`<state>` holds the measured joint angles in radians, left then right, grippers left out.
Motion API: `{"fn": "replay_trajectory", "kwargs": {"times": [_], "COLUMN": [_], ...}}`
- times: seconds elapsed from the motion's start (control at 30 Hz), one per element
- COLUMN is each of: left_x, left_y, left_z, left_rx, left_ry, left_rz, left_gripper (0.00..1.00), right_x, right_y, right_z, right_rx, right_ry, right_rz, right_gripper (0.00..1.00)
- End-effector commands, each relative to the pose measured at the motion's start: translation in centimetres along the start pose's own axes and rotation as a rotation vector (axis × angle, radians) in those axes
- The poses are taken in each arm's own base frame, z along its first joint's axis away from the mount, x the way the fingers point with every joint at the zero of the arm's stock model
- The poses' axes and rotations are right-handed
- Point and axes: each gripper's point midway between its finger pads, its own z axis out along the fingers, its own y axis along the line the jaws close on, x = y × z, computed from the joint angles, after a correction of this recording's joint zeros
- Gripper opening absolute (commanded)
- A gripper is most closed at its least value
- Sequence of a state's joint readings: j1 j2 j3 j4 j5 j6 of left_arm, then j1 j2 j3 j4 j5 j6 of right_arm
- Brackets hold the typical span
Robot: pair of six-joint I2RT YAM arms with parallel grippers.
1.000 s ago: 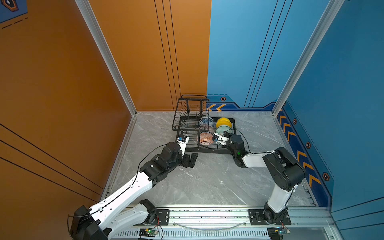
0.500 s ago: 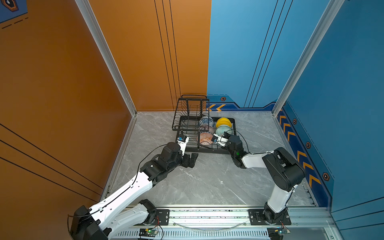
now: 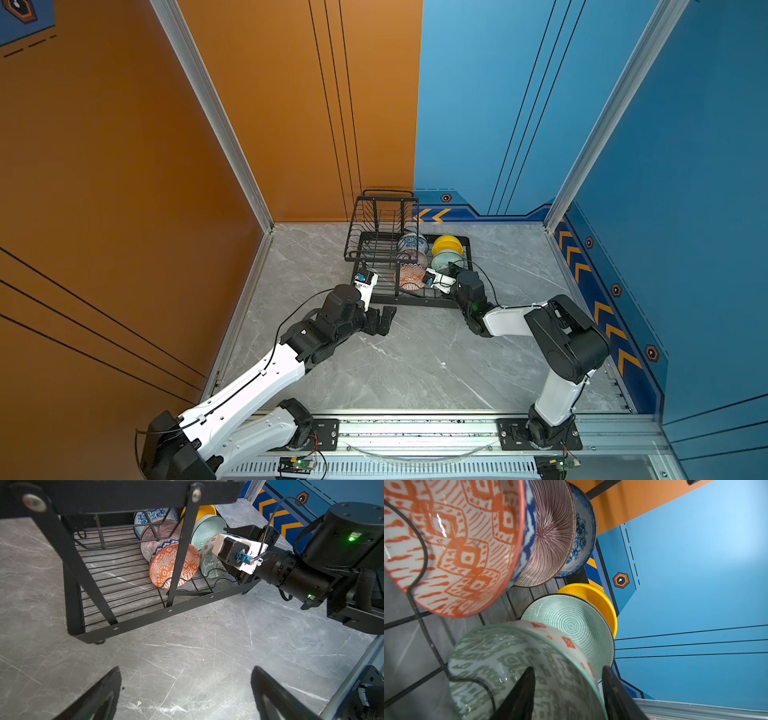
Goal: Load the bowls into the dish rack
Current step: 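Hold the grey-green bowl in the rack and open the right gripper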
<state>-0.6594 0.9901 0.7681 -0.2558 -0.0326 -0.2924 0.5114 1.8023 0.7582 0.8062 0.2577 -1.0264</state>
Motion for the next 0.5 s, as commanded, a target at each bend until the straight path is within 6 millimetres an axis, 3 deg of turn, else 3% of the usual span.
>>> {"fn": "replay_trajectory", "kwargs": {"times": [0.0, 0.47], "left_x": [0.18, 0.32], "left_y": [0.40, 0.48], "left_z": [-0.02, -0.13], "left_rx": [-0.008, -0.012], "left_ry": [0.006, 0.008], "left_rz": [-0.010, -0.012], "left_gripper": [0.98, 0.98], "right_x": [0.83, 0.56], "right_y": [3.35, 2.73], "right_z": [-0.40, -0.61], "right_rx": [-0.129, -0.135], "right_ry": [0.019, 0.002], "right_rz": [0.003, 0.052], "right_gripper": [0.53, 0.78]}}
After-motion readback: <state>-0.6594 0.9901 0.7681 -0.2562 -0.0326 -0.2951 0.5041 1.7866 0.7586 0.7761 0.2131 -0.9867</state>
